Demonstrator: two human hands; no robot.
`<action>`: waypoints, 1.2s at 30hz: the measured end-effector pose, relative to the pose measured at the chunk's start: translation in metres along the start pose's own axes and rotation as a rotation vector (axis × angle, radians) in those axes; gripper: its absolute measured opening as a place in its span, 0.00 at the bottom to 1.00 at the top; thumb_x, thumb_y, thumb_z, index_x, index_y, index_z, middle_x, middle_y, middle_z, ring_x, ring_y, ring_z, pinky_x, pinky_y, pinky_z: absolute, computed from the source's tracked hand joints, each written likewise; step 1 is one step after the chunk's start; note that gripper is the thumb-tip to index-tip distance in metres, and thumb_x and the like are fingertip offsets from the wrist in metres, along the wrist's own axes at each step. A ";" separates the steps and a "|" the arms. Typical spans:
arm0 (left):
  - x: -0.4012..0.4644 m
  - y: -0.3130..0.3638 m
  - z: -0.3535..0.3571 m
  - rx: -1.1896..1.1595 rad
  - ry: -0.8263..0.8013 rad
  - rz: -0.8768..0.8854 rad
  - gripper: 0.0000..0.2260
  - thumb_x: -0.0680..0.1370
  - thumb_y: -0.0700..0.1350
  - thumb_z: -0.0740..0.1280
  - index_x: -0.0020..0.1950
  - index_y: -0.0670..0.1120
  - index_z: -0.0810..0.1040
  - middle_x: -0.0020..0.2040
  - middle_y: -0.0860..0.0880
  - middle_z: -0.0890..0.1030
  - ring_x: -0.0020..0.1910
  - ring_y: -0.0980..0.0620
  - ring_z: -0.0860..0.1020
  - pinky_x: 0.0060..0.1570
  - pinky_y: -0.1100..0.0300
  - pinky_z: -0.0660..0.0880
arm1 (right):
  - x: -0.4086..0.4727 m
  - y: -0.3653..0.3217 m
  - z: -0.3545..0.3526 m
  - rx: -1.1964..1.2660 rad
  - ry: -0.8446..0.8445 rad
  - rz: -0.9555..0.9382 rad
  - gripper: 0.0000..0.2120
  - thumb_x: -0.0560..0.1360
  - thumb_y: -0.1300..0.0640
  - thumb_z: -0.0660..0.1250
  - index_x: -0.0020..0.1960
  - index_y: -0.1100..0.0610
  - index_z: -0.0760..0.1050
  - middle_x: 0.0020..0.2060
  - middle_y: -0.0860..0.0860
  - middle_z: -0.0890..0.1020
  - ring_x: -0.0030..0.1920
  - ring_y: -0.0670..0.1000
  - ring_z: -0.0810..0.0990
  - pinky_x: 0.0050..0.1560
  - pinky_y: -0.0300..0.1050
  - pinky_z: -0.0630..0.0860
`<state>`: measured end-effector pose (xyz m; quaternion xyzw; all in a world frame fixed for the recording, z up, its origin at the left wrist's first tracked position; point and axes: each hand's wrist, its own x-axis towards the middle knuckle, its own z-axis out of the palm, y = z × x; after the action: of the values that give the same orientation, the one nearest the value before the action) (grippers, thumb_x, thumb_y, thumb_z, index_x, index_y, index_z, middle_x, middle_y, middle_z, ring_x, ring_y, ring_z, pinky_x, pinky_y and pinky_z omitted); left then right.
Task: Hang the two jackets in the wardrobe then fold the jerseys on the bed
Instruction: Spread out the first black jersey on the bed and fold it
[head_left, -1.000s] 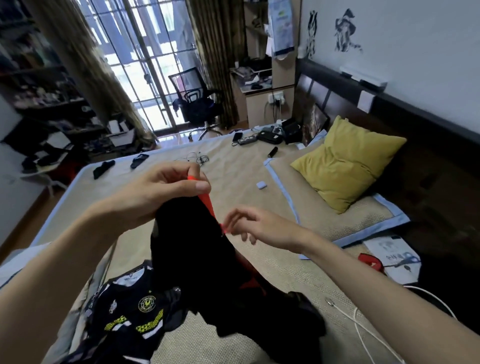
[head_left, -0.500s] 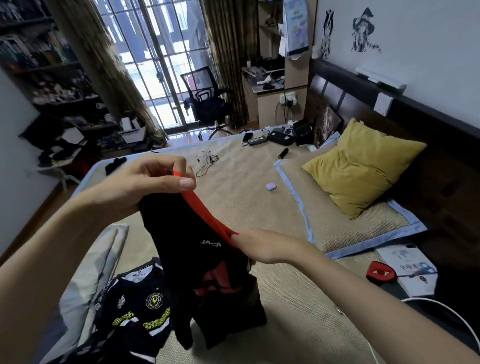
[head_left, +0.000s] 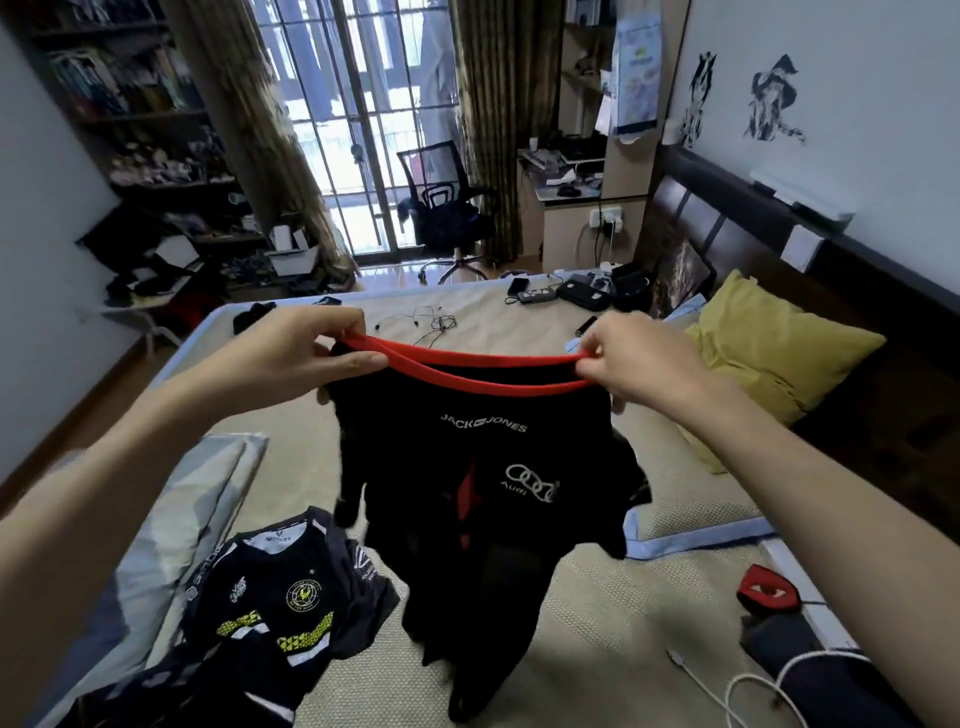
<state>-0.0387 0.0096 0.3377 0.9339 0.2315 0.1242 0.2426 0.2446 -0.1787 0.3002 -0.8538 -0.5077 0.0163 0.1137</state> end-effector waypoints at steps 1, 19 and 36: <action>0.002 -0.002 0.000 0.100 0.019 -0.006 0.13 0.75 0.57 0.71 0.38 0.49 0.76 0.31 0.53 0.81 0.28 0.56 0.77 0.32 0.57 0.73 | 0.003 0.000 -0.006 0.093 0.072 0.014 0.08 0.75 0.54 0.67 0.43 0.50 0.85 0.24 0.48 0.83 0.33 0.47 0.85 0.44 0.48 0.83; 0.034 -0.001 0.003 -0.252 0.267 0.111 0.13 0.75 0.41 0.75 0.46 0.47 0.70 0.46 0.42 0.81 0.45 0.50 0.83 0.48 0.56 0.80 | 0.018 0.010 -0.037 0.897 0.123 0.102 0.10 0.80 0.59 0.61 0.41 0.53 0.73 0.31 0.48 0.71 0.31 0.47 0.71 0.33 0.38 0.68; 0.013 0.013 0.041 0.026 0.325 0.102 0.05 0.82 0.46 0.66 0.51 0.45 0.79 0.43 0.52 0.81 0.44 0.60 0.77 0.45 0.72 0.69 | -0.029 0.047 -0.002 0.723 0.059 -0.195 0.10 0.74 0.44 0.75 0.42 0.50 0.85 0.31 0.44 0.79 0.32 0.40 0.74 0.36 0.36 0.67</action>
<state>-0.0083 -0.0105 0.3113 0.9152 0.2215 0.2826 0.1832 0.2716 -0.2259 0.2900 -0.7063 -0.5445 0.1590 0.4236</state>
